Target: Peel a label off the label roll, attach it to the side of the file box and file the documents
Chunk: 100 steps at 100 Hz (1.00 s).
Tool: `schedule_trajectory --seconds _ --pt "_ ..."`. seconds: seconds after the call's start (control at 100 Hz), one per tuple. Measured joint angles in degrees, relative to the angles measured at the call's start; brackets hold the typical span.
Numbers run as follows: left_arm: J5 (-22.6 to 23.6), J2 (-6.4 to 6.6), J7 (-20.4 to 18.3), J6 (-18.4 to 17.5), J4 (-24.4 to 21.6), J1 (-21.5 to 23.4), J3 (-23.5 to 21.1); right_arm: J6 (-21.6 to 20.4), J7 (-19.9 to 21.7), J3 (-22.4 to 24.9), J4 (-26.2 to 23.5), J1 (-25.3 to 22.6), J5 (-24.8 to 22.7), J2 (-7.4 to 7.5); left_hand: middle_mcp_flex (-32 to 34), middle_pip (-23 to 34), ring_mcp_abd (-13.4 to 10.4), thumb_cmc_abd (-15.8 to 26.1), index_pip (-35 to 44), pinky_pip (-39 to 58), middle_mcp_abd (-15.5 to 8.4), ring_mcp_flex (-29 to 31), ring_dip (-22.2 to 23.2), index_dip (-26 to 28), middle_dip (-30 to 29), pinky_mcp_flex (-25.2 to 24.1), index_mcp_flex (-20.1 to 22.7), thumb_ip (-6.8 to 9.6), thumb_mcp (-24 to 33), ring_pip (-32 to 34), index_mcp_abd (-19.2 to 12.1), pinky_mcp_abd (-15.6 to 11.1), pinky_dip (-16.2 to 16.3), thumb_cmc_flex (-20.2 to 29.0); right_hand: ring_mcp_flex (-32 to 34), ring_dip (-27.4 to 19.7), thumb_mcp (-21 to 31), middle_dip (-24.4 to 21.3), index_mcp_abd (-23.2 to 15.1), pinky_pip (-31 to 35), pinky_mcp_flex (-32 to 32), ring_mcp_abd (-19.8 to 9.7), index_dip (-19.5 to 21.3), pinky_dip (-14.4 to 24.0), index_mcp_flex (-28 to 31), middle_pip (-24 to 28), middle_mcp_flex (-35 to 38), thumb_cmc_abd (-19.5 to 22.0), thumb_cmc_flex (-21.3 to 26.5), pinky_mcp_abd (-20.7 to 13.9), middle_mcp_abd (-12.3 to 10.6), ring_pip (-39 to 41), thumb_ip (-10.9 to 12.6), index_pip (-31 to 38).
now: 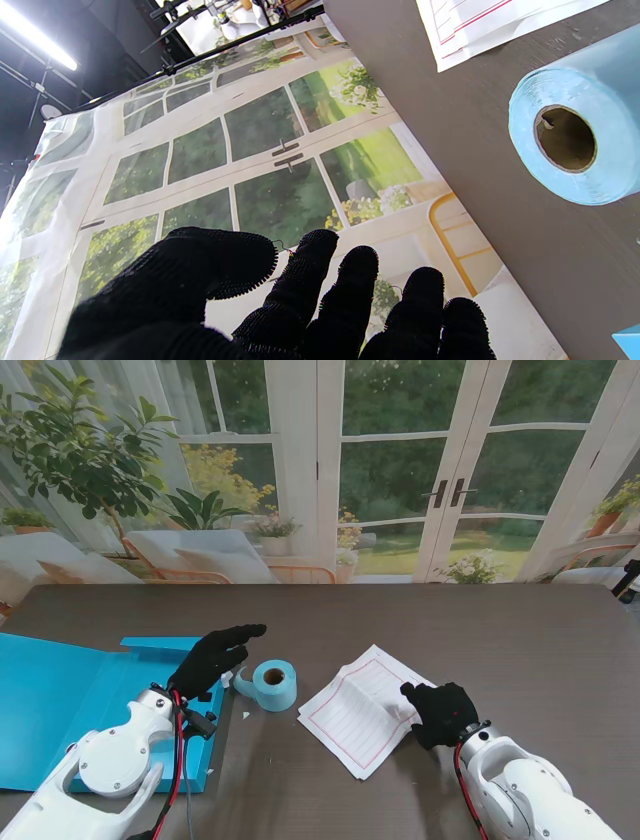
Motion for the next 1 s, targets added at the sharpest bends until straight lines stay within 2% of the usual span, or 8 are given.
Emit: schedule_trajectory --seconds 0.12,0.26,0.34,0.45,0.48,0.58,0.86,1.0 --pt "-0.2 0.04 -0.32 0.06 -0.01 -0.01 0.0 0.35 1.37 0.02 -0.37 -0.22 -1.0 0.12 0.0 0.0 0.01 0.0 0.0 0.0 0.0 0.0 0.0 0.0 0.0 -0.04 0.0 0.0 0.0 0.0 0.0 0.0 0.0 0.0 -2.13 -0.17 -0.03 -0.04 0.34 -0.74 -0.24 0.33 -1.47 0.03 -2.02 0.15 -2.76 -5.74 0.95 -0.03 0.28 0.51 0.0 -1.16" --pt "-0.31 0.07 -0.49 0.31 0.0 -0.07 0.01 1.09 2.36 -1.27 -0.3 0.25 -0.32 0.42 0.0 0.0 0.01 0.0 0.0 -0.01 0.0 0.0 0.0 0.0 0.0 -0.05 0.0 0.0 0.0 0.0 0.0 0.0 0.0 0.0 -2.92 -0.38 -0.03 -0.06 -0.77 -1.45 -0.55 0.38 -2.01 0.04 -2.51 0.11 -5.03 -6.77 0.95 -0.03 0.5 0.34 0.0 -1.29" --pt "-0.42 0.09 -0.62 0.67 0.05 -0.19 0.14 1.56 4.31 -2.84 -0.13 1.26 1.0 0.52 0.0 0.0 0.01 0.0 0.0 -0.01 0.0 0.0 0.0 0.0 0.0 -0.05 0.0 0.0 0.0 0.0 0.0 0.0 0.0 0.0 -4.63 -0.42 -0.05 -0.17 -2.37 -1.88 -0.6 0.41 -2.38 0.05 -2.51 0.21 -6.08 -10.23 0.95 -0.04 0.68 0.38 0.0 -1.69" --pt "-0.45 0.16 -1.15 1.01 0.1 -0.28 0.17 1.96 5.17 -4.26 0.2 2.55 0.71 0.5 0.0 0.0 0.01 0.0 -0.01 -0.02 0.0 0.0 0.0 0.0 0.0 -0.05 0.0 0.0 0.0 0.0 0.0 0.0 0.0 0.0 -4.73 -0.42 -0.05 -0.27 -4.81 -2.33 -0.64 0.44 -2.65 0.09 -2.49 0.09 -6.3 -10.12 0.95 -0.04 0.7 0.4 0.0 -1.96" --pt "-0.45 0.18 -1.21 1.02 0.14 -0.32 0.19 2.13 5.34 -4.66 0.35 2.93 0.74 0.5 0.0 0.0 0.01 0.0 -0.01 -0.03 0.0 0.0 0.0 0.0 0.0 -0.05 0.0 0.0 0.0 0.0 0.0 0.0 0.0 0.0 -4.73 -0.42 -0.05 -0.27 -6.1 -2.34 -0.65 0.53 -2.65 0.12 -1.98 0.09 -6.29 -9.84 0.95 -0.04 0.7 0.57 0.0 -2.13" --pt "-0.45 0.19 -1.23 1.01 0.25 -0.41 0.23 2.27 5.38 -5.47 0.94 3.84 1.39 0.4 0.0 0.0 0.01 0.0 -0.01 -0.02 0.0 0.0 0.0 0.0 0.0 -0.05 0.0 0.0 0.0 0.0 0.0 0.01 0.0 0.0 -4.79 -0.42 0.03 -0.27 -9.68 -2.35 -0.67 0.67 -2.85 0.27 3.23 0.09 -5.93 -3.41 0.95 -0.05 0.7 0.77 0.0 -2.57" --pt "-0.59 0.2 -1.37 1.48 0.34 -0.49 0.22 0.48 3.9 -4.96 1.64 3.9 3.42 0.1 0.0 0.0 0.02 0.0 -0.01 -0.06 0.01 0.0 0.0 0.0 0.0 -0.05 -0.01 0.0 0.0 0.0 0.0 0.01 0.0 0.0 -1.61 -0.42 1.38 -0.56 -13.04 -2.38 -0.02 0.88 -1.99 1.52 16.4 -0.64 1.96 3.61 0.58 -0.06 0.8 1.37 0.0 -3.53" --pt "-0.56 0.22 -1.5 1.48 0.55 -0.6 0.24 -1.27 4.07 -3.93 1.6 3.31 4.51 -0.08 0.0 0.0 0.02 0.0 -0.02 -0.07 0.01 0.0 0.0 0.0 0.0 -0.05 -0.02 0.0 0.0 0.0 0.0 0.01 0.0 0.0 0.69 -0.42 0.27 -0.56 -13.24 -2.38 0.22 0.88 -1.62 1.53 17.68 -0.91 4.14 8.08 1.57 -0.06 0.8 1.39 0.0 -4.07"
